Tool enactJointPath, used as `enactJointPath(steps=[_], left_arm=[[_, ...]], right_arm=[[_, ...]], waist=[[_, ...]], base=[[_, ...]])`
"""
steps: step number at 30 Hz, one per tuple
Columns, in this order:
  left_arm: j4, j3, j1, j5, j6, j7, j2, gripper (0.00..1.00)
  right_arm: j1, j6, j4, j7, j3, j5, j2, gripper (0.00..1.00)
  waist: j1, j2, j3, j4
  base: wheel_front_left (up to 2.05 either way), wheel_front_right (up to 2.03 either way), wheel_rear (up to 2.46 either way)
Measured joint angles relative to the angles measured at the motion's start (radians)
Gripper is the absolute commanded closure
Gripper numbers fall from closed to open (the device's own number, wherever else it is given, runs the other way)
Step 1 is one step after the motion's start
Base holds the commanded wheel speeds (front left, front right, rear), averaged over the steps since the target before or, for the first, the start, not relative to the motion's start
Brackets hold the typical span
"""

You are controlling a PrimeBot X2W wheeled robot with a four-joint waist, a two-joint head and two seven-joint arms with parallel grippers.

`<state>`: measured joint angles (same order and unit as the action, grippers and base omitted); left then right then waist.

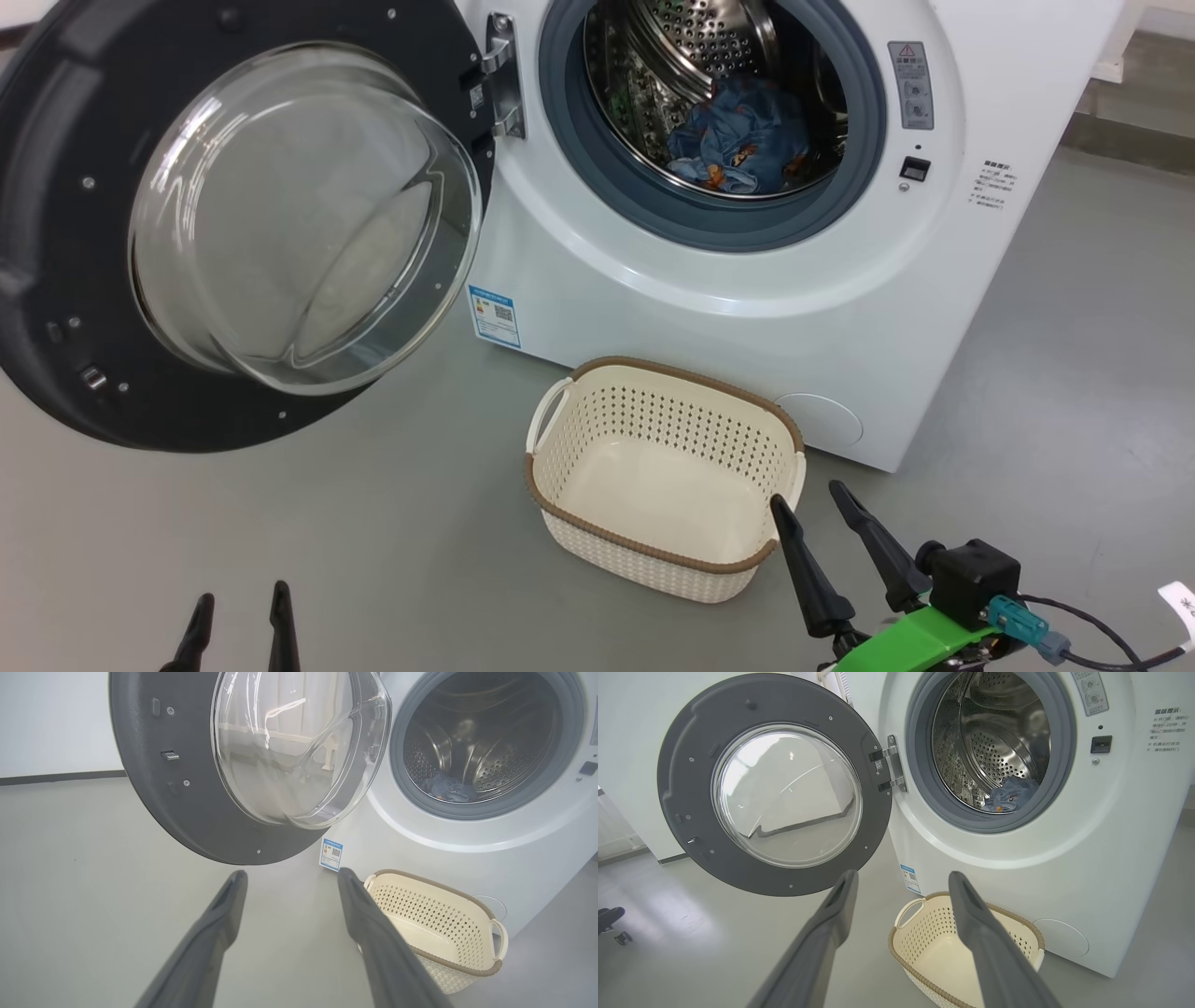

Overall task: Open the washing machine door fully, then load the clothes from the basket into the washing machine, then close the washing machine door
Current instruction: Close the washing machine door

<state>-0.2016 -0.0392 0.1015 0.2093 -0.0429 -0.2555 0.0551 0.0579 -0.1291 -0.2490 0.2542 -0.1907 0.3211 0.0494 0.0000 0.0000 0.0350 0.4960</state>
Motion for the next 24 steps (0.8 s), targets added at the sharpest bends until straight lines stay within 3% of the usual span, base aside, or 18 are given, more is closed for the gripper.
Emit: enactJointPath(steps=[24], left_arm=[[0.028, -0.019, 0.023, 0.006, 0.012, 0.0, -0.007, 0.0]], right_arm=[[0.038, 0.0, -0.029, 0.0, -0.023, 0.0, 0.002, 0.0]], waist=[[0.0, 0.0, 0.001, 0.0]], base=[[0.0, 0.0, 0.0]])
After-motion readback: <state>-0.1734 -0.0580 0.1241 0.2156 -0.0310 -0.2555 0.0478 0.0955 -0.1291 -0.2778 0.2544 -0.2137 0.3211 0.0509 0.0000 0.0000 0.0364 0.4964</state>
